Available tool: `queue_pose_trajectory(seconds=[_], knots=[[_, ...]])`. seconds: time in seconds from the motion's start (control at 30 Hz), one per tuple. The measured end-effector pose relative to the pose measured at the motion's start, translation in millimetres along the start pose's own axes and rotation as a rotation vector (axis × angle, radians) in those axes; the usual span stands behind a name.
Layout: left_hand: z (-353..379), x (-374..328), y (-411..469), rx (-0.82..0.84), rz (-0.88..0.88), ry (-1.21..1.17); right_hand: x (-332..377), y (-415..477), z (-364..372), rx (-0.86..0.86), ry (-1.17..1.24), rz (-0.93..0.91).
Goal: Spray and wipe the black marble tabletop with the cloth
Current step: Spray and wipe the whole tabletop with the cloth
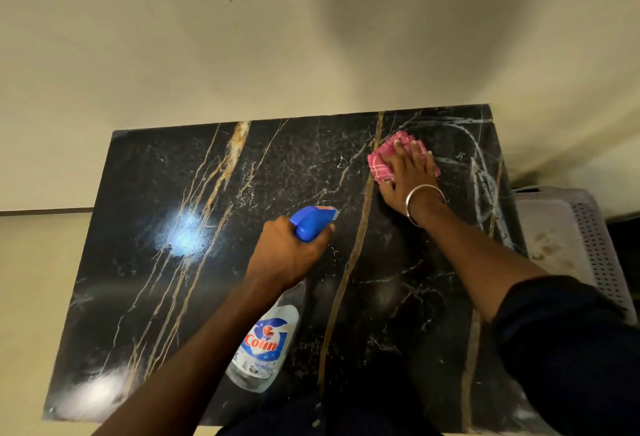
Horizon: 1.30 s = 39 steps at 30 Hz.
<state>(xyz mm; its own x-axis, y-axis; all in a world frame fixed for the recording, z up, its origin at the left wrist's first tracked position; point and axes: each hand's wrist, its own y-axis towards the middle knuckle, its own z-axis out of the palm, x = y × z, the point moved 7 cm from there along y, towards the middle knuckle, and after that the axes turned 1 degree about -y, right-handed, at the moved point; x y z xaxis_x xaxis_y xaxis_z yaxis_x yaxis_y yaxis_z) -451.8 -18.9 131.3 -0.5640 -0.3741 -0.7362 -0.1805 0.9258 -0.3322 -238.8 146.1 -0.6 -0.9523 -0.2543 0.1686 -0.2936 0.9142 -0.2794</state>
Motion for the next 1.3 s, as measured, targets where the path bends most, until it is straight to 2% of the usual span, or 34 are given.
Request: queue_pose_trajectory(seconds=[0.17, 0.37, 0.5, 0.73, 0.83, 1.07, 1.17, 1.3], knots=[[5.8, -5.3, 4.2, -0.001, 0.021, -0.027, -7.3, -68.3, 13.9, -0.066, 0.060, -0.066], [12.0, 2.8, 9.8, -0.004, 0.011, -0.029, -31.2, -151.5, 32.2, -0.126, 0.099, 0.003], [12.4, -1.2, 13.3, 0.014, 0.032, -0.017, -38.6, -121.2, 19.5, -0.140, 0.122, -0.020], [10.5, -16.0, 11.8, -0.014, 0.062, -0.042, -63.0, 4.9, -15.2, -0.149, 0.108, 0.065], [7.3, -19.3, 8.8, -0.014, 0.071, -0.064, -61.6, 10.0, -18.8, -0.144, 0.151, 0.080], [-6.3, -15.2, 9.1, -0.011, 0.100, -0.083, -45.2, -100.9, 1.6, -0.238, 0.170, 0.048], [-4.4, -10.9, 6.9, 0.051, 0.105, -0.081, -40.5, -143.7, 21.4, -0.189, 0.150, 0.140], [-9.9, -5.8, 4.0, 0.037, 0.129, -0.109, -28.8, -182.9, 43.8, -0.172, 0.138, 0.221]])
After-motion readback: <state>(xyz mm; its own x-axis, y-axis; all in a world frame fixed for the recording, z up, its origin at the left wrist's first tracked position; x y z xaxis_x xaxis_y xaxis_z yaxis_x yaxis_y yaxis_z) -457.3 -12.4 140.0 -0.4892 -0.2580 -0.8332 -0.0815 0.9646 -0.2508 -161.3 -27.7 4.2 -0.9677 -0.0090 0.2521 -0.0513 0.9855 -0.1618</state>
